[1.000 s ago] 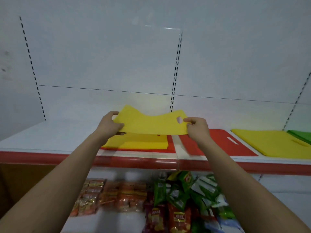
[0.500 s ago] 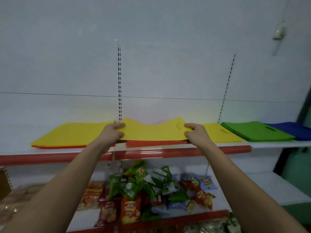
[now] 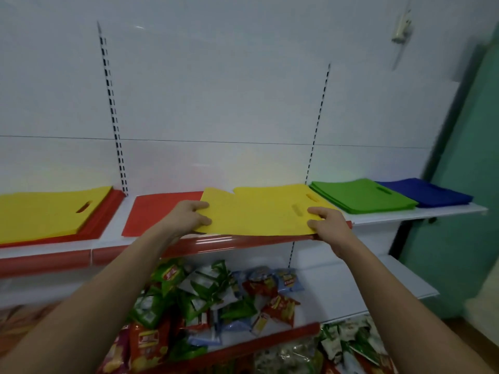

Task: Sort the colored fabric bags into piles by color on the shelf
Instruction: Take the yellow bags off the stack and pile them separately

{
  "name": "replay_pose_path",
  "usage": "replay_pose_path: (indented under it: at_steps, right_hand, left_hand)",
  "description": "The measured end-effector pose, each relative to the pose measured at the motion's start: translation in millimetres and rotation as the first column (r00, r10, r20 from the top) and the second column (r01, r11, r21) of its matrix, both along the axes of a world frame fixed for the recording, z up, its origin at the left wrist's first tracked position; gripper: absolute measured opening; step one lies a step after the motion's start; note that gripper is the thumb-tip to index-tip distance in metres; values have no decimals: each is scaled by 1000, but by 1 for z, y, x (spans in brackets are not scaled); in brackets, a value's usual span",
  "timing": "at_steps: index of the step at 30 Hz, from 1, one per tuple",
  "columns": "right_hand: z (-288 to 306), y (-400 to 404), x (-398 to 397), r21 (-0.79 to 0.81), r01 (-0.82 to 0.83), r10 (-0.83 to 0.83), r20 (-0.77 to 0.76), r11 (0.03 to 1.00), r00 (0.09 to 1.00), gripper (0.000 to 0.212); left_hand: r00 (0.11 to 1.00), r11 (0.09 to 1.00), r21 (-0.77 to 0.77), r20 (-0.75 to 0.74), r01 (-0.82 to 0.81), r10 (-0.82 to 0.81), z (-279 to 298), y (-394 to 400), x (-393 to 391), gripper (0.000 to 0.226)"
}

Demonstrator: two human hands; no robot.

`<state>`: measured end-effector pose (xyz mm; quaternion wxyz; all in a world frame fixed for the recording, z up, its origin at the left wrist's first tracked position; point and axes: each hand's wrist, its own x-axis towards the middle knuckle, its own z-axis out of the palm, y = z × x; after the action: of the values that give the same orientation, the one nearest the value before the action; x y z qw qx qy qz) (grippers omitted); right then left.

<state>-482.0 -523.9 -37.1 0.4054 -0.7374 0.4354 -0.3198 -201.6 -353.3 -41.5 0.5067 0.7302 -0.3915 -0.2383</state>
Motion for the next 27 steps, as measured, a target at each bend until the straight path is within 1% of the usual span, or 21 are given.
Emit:
replay_pose_path:
  at_steps: [2,6,10,12,15,19,23,27]
  right_hand:
    - [-2,-24,-5,-12,18,-18,-12,1000,1000,44]
    - [7,-74,-9,-36,63,-63,0,997,998,40]
    - [11,-118,-3,-112,84,-89,-40,990,995,37]
    - [9,-139,1,-157,96,-107,-61,983,992,37]
    - [1,-171,7,-211,103,-123,-84,972,989,37]
    - [-15,-209,10,-295,36,-97,-195,955,976,40]
    - [-25,-235,9,-334,-56,-63,-333,941,941,45]
    - [-33,-250,5,-360,-144,-48,-475,922,879,38]
  left_hand:
    - [1000,1000,-7,-6,16,-16,-1,-26,0,59]
    - [999,1000,-11,29,21,-21,-7,-74,-3,62]
    - [996,999,2,74,-42,41,-14,-111,-14,64]
    - [990,996,20,117,-82,79,-16,-130,-19,64]
    - [965,987,57,229,-147,131,-17,-157,-26,62]
    - [917,953,165,355,-254,183,-26,-182,-37,63]
    - [846,886,299,506,-356,169,-33,-200,-47,62]
    - [772,834,331,614,-442,165,-38,-205,-60,51]
